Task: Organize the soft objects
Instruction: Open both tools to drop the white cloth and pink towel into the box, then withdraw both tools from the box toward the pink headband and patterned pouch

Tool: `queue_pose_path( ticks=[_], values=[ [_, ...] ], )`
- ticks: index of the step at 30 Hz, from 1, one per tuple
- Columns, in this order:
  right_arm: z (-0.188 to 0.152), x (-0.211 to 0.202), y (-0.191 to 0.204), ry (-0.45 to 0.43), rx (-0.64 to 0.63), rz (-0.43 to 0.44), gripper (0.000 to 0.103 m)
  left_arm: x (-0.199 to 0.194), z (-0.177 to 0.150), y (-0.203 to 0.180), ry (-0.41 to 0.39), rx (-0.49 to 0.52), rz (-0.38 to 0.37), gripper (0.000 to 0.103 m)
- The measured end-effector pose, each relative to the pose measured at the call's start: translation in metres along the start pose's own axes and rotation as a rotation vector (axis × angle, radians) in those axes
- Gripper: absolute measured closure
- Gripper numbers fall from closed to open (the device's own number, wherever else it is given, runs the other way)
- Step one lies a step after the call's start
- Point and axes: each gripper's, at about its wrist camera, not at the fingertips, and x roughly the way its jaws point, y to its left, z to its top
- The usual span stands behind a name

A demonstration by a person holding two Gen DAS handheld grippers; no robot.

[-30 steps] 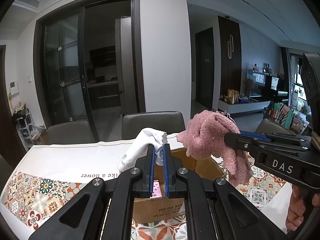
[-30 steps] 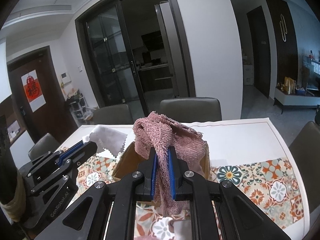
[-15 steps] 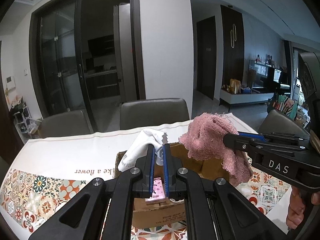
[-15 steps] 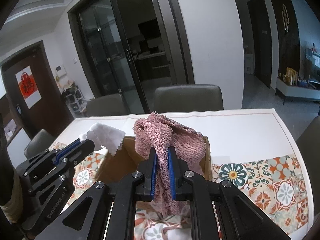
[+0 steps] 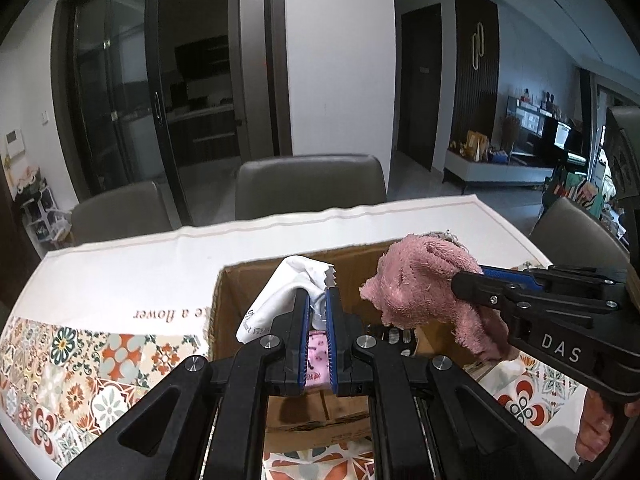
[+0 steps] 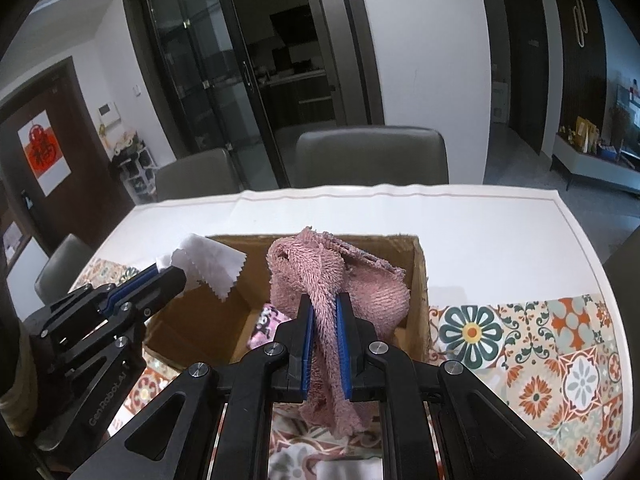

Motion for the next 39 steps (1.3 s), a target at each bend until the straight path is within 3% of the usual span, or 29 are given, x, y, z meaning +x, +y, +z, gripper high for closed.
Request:
queue_pose_path(
  ticks=[12, 14, 16, 18, 20, 30, 39],
  values=[
    [-0.010, 0.028, -0.009, 0.080, 0.009, -0.011, 0.091, 0.021, -0.011, -0.002, 0.093, -0.007, -0.021, 0.091],
    [-0.012, 0.031, -0.010, 0.089, 0.010, -0.011, 0.090, 0.022, -0.013, -0.001, 0.098, -0.005, -0.023, 0.085],
    [-0.013, 0.033, -0.010, 0.100, 0.007, -0.012, 0.089, 0.020, -0.013, -0.002, 0.093, -0.004, -0.019, 0.071],
    [-0.015, 0.033, -0.008, 0.107, -0.001, -0.012, 0.083, 0.017, -0.013, -0.002, 0.087, -0.004, -0.019, 0.065],
    [-0.015, 0.031, -0.007, 0.100, -0.004, -0.018, 0.063, 0.013, -0.012, -0.001, 0.076, -0.002, -0.010, 0.063],
    [-0.013, -0.004, -0.005, 0.038, 0.008, -0.060, 0.061, -0.025, -0.013, 0.000, 0.017, -0.009, 0.001, 0.052],
    [-0.019, -0.042, 0.000, 0.000, 0.016, -0.067, 0.049, -0.058, -0.018, -0.007, -0.016, -0.002, 0.009, 0.045]
  ],
)
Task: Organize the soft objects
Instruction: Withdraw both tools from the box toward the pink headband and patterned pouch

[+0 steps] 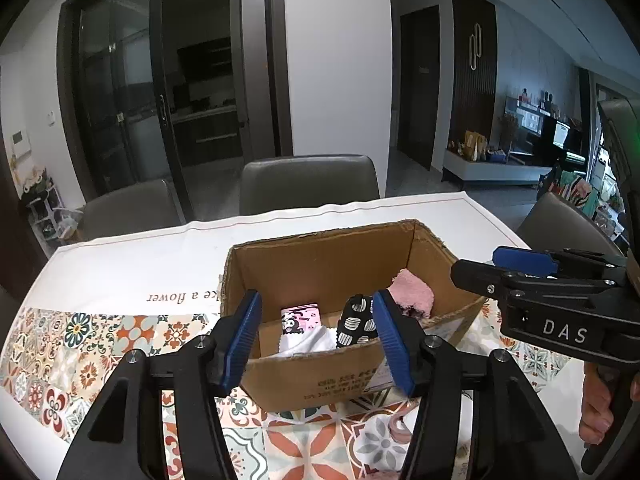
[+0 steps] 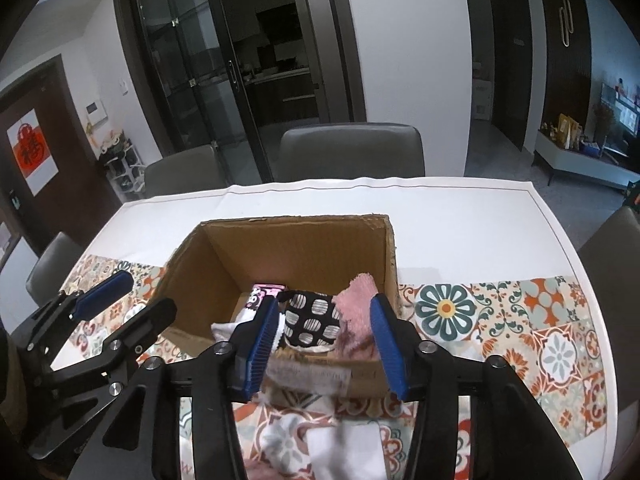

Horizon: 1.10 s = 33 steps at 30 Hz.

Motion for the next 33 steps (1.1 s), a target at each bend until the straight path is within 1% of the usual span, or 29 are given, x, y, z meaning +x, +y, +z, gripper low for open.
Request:
queue_pose_path(
  ticks=[8, 16, 22, 29, 33],
  values=[
    [-0.012, -0.024, 0.002, -0.001, -0.002, -0.004, 0.048, -0.029, -0.013, -0.008, -0.014, 0.006, 0.011, 0.039],
    [-0.035, -0.041, 0.002, 0.016, 0.006, -0.019, 0.048, -0.051, -0.030, -0.014, -0.004, 0.007, 0.019, 0.033],
    [-0.050, -0.051, 0.000, 0.025, 0.009, -0.038, 0.048, -0.064, -0.048, -0.021, 0.013, 0.026, 0.035, 0.030],
    [-0.065, -0.063, 0.001, 0.025, -0.005, -0.050, 0.048, -0.073, -0.064, -0.025, 0.046, 0.002, 0.023, 0.028],
    [-0.073, -0.068, 0.000, 0.030, 0.003, -0.044, 0.048, -0.079, -0.075, -0.026, 0.051, -0.015, 0.020, 0.019]
  ],
)
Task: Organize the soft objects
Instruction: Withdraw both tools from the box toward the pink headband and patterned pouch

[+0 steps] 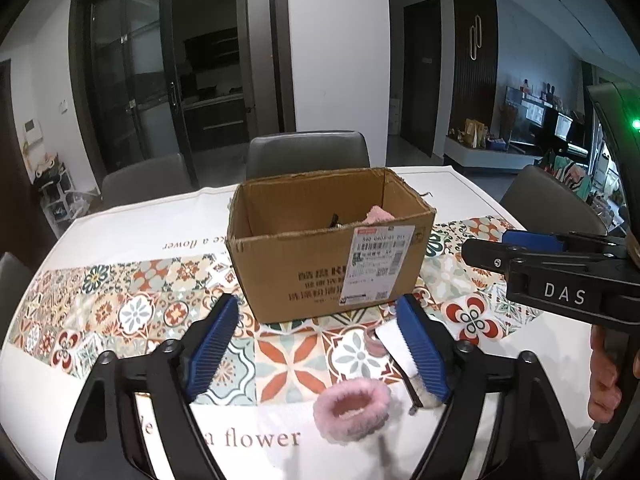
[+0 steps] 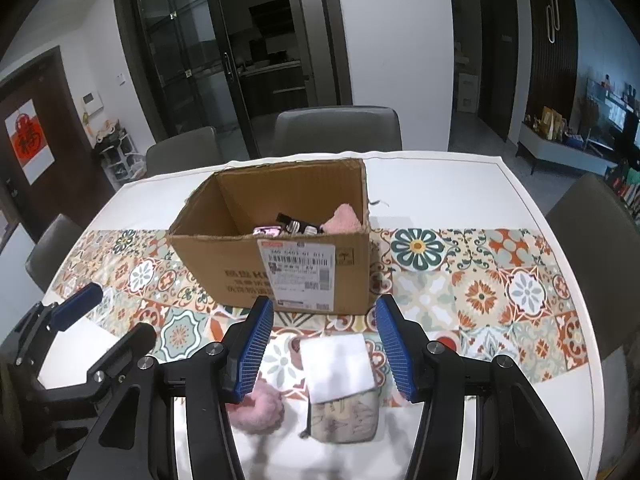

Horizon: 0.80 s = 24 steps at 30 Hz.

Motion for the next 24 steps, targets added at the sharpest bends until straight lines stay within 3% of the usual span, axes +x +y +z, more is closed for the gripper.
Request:
queue_pose_path(
  ticks=[24],
  values=[
    [-0.057, 0.015, -0.017, 0.158, 0.030, 0.002, 0.048, 0.028, -0.062, -0.021, 0.220, -0.069, -0.074, 0.011]
  ],
)
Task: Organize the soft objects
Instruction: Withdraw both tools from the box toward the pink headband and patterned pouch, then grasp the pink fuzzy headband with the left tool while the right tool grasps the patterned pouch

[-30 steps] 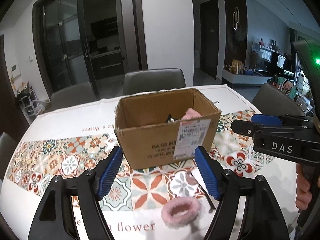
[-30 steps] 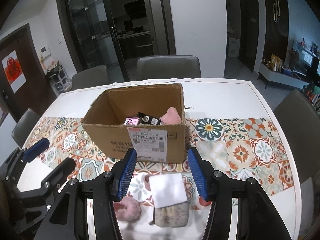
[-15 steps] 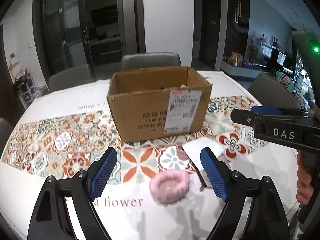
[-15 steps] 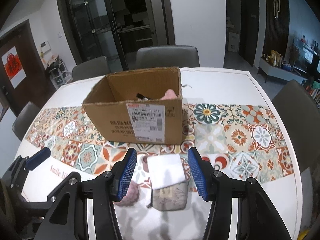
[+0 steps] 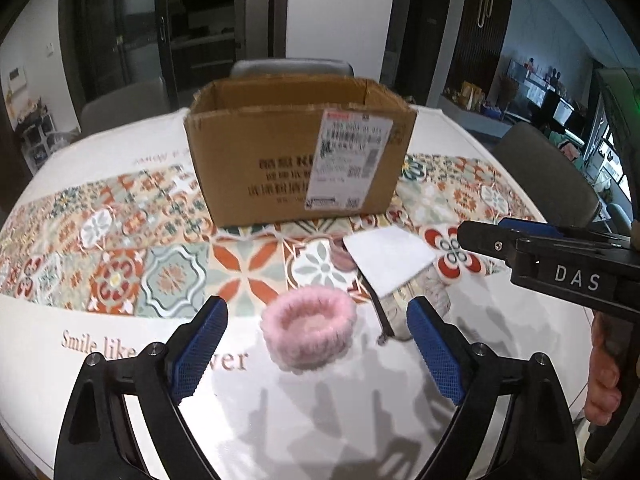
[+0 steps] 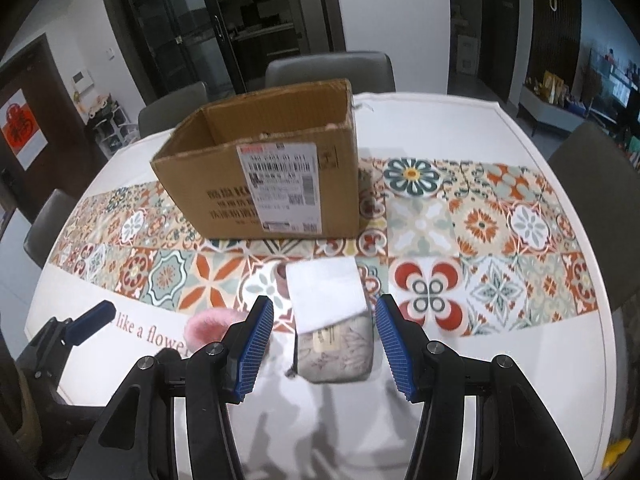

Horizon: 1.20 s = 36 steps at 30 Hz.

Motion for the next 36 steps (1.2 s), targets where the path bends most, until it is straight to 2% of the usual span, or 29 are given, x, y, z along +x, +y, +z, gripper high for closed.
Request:
queue_pose_path(
  ticks=[10, 21, 36],
  values=[
    [-0.017, 0.026, -0.009, 0.090, 0.031, 0.002, 0.048, 0.028, -0.015, 0.002, 0.098, -0.034, 0.002, 0.011],
    [-0.030, 0.055, -0.021, 0.174, 0.090, 0.000, 0.048, 0.058, -0.024, 0.005, 0.148, -0.036, 0.010, 0.011],
    [-0.042, 0.086, -0.033, 0.251, 0.157, -0.004, 0.048, 0.083, -0.016, 0.006, 0.151, -0.004, 0.030, 0.011]
  ],
)
